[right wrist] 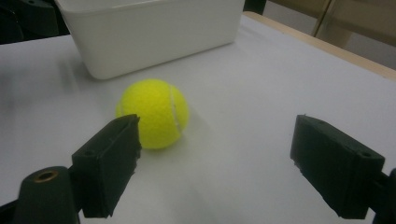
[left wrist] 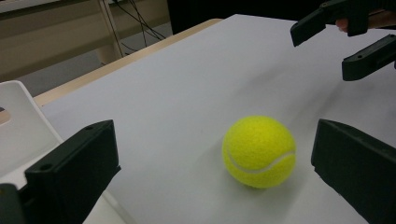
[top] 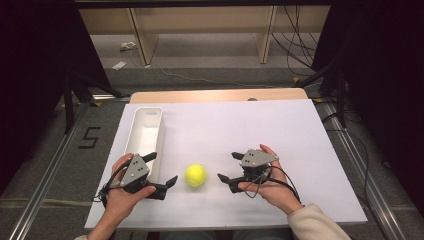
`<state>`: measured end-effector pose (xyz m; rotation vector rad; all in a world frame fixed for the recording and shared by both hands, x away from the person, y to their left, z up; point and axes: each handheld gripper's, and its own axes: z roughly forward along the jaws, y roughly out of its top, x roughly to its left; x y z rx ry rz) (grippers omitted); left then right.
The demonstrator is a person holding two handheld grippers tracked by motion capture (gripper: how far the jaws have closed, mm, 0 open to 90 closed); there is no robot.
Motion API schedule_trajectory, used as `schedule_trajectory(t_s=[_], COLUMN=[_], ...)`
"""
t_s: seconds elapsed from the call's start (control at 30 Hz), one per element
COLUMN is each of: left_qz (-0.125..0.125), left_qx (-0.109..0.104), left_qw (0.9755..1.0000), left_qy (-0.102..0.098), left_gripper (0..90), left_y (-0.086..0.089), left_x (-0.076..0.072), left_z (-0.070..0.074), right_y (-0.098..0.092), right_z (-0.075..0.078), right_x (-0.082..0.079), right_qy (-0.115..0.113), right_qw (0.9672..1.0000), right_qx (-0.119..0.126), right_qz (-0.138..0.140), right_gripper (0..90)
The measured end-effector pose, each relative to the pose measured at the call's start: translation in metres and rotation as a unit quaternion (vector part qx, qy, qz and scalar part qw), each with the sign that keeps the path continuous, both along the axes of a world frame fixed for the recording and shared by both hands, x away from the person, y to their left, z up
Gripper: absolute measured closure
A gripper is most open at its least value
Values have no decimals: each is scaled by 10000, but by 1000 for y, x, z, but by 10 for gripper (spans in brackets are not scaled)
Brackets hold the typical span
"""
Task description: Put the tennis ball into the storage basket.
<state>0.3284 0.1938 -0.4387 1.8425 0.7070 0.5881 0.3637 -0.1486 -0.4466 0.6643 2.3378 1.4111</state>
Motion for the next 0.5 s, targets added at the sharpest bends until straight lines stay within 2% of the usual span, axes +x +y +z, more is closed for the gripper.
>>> schedule_trajectory(t_s=[0.5], left_qz=[-6], left_qx=[-13], left_qw=[10000], left_qy=[2], left_gripper=[4], left_y=[0], left_x=[0], left_z=[0], right_y=[21], right_z=[-2], right_x=[6], right_qy=[70], right_qw=[9999], right_qx=[3], right_qz=[152], right_gripper=[166])
